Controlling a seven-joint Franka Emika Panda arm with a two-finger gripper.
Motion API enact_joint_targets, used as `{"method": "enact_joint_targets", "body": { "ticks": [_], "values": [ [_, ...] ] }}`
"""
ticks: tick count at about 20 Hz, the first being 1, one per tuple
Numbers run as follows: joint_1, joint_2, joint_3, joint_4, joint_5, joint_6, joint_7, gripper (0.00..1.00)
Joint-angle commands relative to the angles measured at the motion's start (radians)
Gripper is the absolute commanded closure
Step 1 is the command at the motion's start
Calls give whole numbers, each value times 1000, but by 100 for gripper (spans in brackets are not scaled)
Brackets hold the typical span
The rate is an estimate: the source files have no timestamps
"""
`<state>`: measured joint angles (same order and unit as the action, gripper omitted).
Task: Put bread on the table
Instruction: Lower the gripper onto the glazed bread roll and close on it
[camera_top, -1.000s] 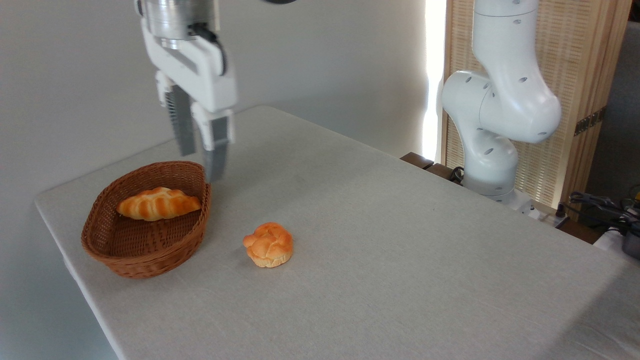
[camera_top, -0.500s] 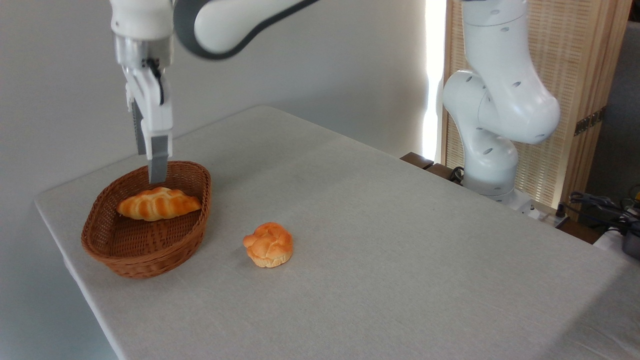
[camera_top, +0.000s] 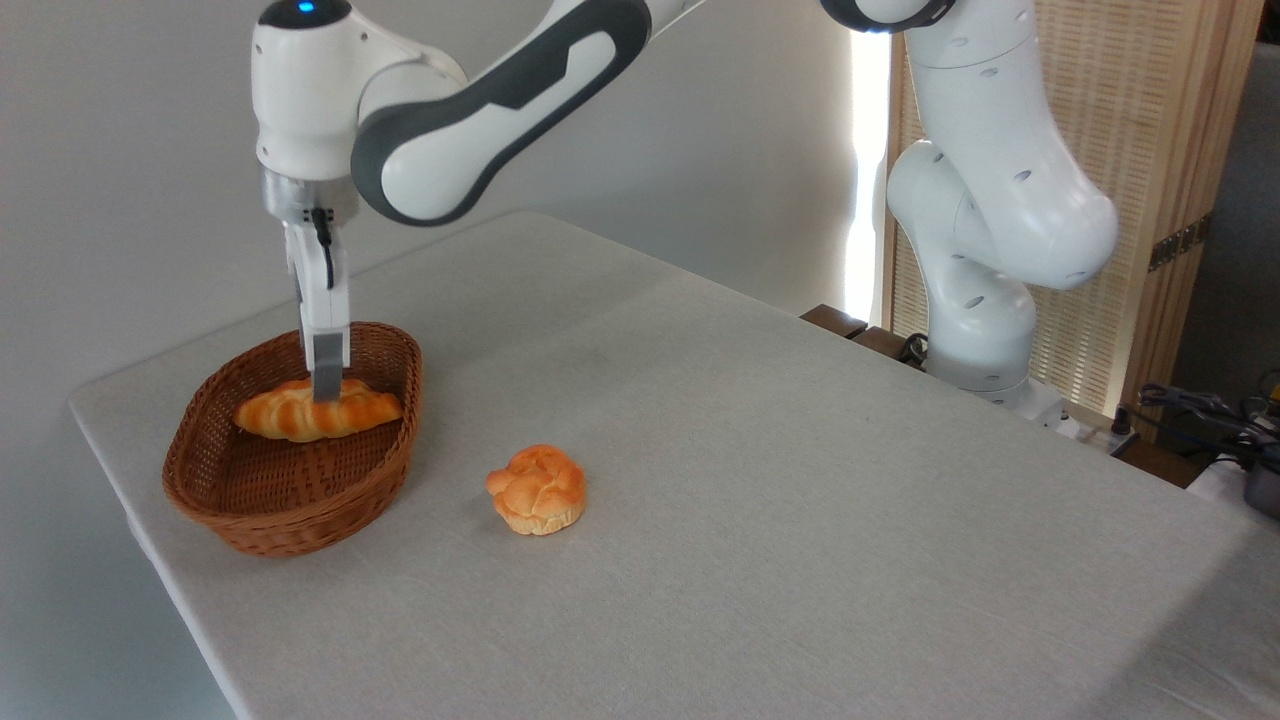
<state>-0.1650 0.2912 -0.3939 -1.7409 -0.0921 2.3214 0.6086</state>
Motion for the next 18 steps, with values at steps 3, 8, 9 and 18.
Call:
{"method": "enact_joint_targets", "body": {
  "ticks": [3,8,9,18],
  "values": [
    [-17,35,1,-31,61,81,3,0],
    [-21,55,1,-31,87,115,3,0],
    [-21,59,1,-32,97,118,2,0],
    [-22,66,1,-32,143,125,2,52]
  ]
}}
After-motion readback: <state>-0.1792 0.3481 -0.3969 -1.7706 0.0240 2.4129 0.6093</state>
